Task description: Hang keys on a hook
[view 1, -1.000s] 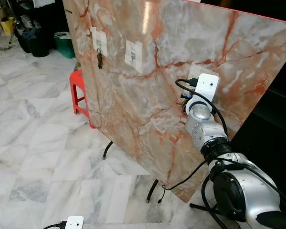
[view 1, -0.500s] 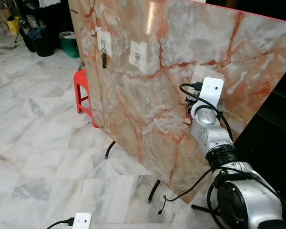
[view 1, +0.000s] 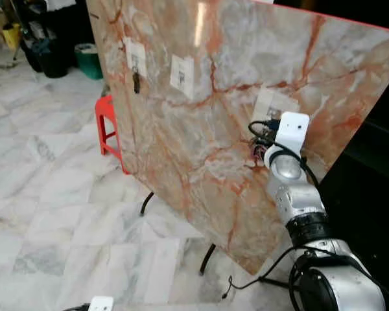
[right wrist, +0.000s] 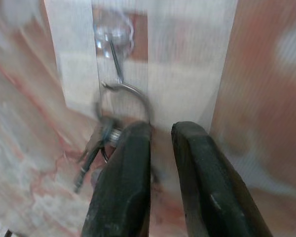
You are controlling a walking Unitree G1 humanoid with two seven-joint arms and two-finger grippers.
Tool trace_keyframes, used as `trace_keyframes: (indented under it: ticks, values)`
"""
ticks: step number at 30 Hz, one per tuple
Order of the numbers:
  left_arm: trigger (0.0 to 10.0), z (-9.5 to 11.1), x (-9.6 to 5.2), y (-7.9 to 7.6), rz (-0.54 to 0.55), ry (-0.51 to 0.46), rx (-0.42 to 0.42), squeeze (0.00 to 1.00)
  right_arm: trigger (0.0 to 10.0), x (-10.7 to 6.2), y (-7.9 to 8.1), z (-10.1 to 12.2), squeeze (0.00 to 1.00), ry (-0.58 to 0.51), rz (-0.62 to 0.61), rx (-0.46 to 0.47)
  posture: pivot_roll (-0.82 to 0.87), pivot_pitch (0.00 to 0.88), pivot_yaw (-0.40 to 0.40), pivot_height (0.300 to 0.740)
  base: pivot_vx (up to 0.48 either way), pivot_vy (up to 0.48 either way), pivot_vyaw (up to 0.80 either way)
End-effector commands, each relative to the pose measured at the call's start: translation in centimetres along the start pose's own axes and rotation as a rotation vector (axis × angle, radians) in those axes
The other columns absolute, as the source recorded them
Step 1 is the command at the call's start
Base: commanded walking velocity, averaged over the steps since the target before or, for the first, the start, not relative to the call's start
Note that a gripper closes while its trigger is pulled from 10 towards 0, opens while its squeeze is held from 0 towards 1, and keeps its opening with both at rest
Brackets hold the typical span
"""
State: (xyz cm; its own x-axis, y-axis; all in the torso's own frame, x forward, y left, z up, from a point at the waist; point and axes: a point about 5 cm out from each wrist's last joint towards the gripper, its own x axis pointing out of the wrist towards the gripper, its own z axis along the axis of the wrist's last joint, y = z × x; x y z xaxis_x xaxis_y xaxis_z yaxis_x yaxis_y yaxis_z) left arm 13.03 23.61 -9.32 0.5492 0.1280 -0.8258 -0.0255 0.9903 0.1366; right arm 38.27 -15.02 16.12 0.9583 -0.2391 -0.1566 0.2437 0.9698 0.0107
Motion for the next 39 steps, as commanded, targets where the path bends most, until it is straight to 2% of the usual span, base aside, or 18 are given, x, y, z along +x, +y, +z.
trace_keyframes:
  ticks: [1, 7, 9, 12, 13, 15, 18, 21, 23, 27, 29, 30, 31, 34, 39]
  values:
    - [10.0, -0.1, -0.1, -0.1, -0.013, -0.005, 0.001, 0.00, 10.0, -0.2, -0.3, 0.1, 0.00, -0.001, 0.013, 0.004, 0.03, 0.000, -0.057, 0.740, 0.000, 0.000, 0.00]
    - [10.0, 0.0, -0.1, 0.7, -0.006, 0.005, 0.003, 0.00, 10.0, -1.1, 1.4, 1.5, 0.00, -0.085, 0.184, 0.146, 0.03, 0.000, -0.056, 0.740, 0.000, 0.000, 0.00]
    - [10.0, 0.5, 0.1, 0.6, -0.004, 0.002, 0.007, 0.00, 10.0, -1.3, 2.1, 2.0, 0.00, -0.115, 0.244, 0.169, 0.03, 0.000, -0.056, 0.740, 0.000, 0.000, 0.00]
    - [10.0, 1.7, 0.6, -0.5, -0.015, -0.017, 0.009, 0.00, 10.0, -1.7, 2.3, 2.1, 0.00, -0.142, 0.299, 0.182, 0.03, 0.000, -0.061, 0.740, 0.000, 0.000, 0.00]
    - [10.0, 2.5, 0.8, -1.4, -0.025, -0.030, 0.010, 0.00, 10.0, -2.0, 2.0, 1.5, 0.00, -0.148, 0.332, 0.169, 0.03, 0.000, -0.067, 0.740, 0.000, 0.000, 0.00]
    - [10.0, 3.0, 1.0, -2.0, -0.032, -0.037, 0.012, 0.00, 10.0, -2.2, 1.6, 0.9, 0.00, -0.151, 0.345, 0.174, 0.03, 0.000, -0.067, 0.740, 0.000, 0.000, 0.00]
    - [10.0, 4.1, 1.3, -3.9, -0.054, -0.052, 0.016, 0.00, 10.0, -2.6, -0.2, -1.0, 0.00, -0.156, 0.352, 0.154, 0.04, 0.000, -0.070, 0.740, 0.000, 0.000, 0.00]
    - [10.0, 4.5, 1.3, -4.3, -0.057, -0.057, 0.016, 0.00, 10.0, -3.1, -1.8, -2.5, 0.00, -0.153, 0.353, 0.142, 0.03, 0.000, -0.071, 0.740, 0.000, 0.000, 0.00]
    - [10.0, 4.8, 1.4, -4.3, -0.056, -0.060, 0.017, 0.00, 10.0, -3.5, -3.4, -4.0, 0.00, -0.129, 0.340, 0.113, 0.03, 0.000, -0.066, 0.740, 0.000, 0.000, 0.00]
    - [10.0, 5.1, 1.4, -4.3, -0.061, -0.066, 0.012, 0.00, 10.0, -4.0, -6.1, -8.3, 0.00, -0.008, 0.304, 0.054, 0.01, 0.000, -0.057, 0.740, 0.000, 0.000, 0.00]
    - [10.0, 5.0, 1.4, -4.2, -0.060, -0.066, 0.013, 0.00, 10.0, -4.4, -7.4, -11.7, 0.00, 0.114, 0.253, -0.003, 0.01, 0.000, -0.052, 0.740, 0.000, 0.000, 0.00]
    - [10.0, 5.0, 1.4, -4.1, -0.060, -0.066, 0.013, 0.00, 10.0, -4.5, -7.6, -12.3, 0.00, 0.133, 0.245, -0.009, 0.01, 0.000, -0.052, 0.740, 0.000, 0.000, 0.00]
    - [10.0, 5.0, 1.4, -4.0, -0.057, -0.066, 0.015, 0.00, 10.0, -4.8, -8.1, -13.8, 0.00, 0.196, 0.218, -0.023, 0.02, 0.000, -0.048, 0.740, 0.000, 0.000, 0.00]
    - [10.0, 4.8, 1.4, -3.3, -0.046, -0.065, 0.013, 0.00, 10.0, -6.5, -9.2, -18.1, 0.00, 0.375, 0.167, -0.072, 0.02, 0.000, -0.044, 0.740, 0.000, 0.000, 0.00]
    - [10.0, 4.2, 1.2, -2.1, -0.024, -0.056, 0.008, 0.00, 10.0, -9.4, -10.2, -22.4, 0.00, 0.587, 0.107, -0.132, 0.02, 0.000, -0.039, 0.740, 0.000, 0.000, 0.00]
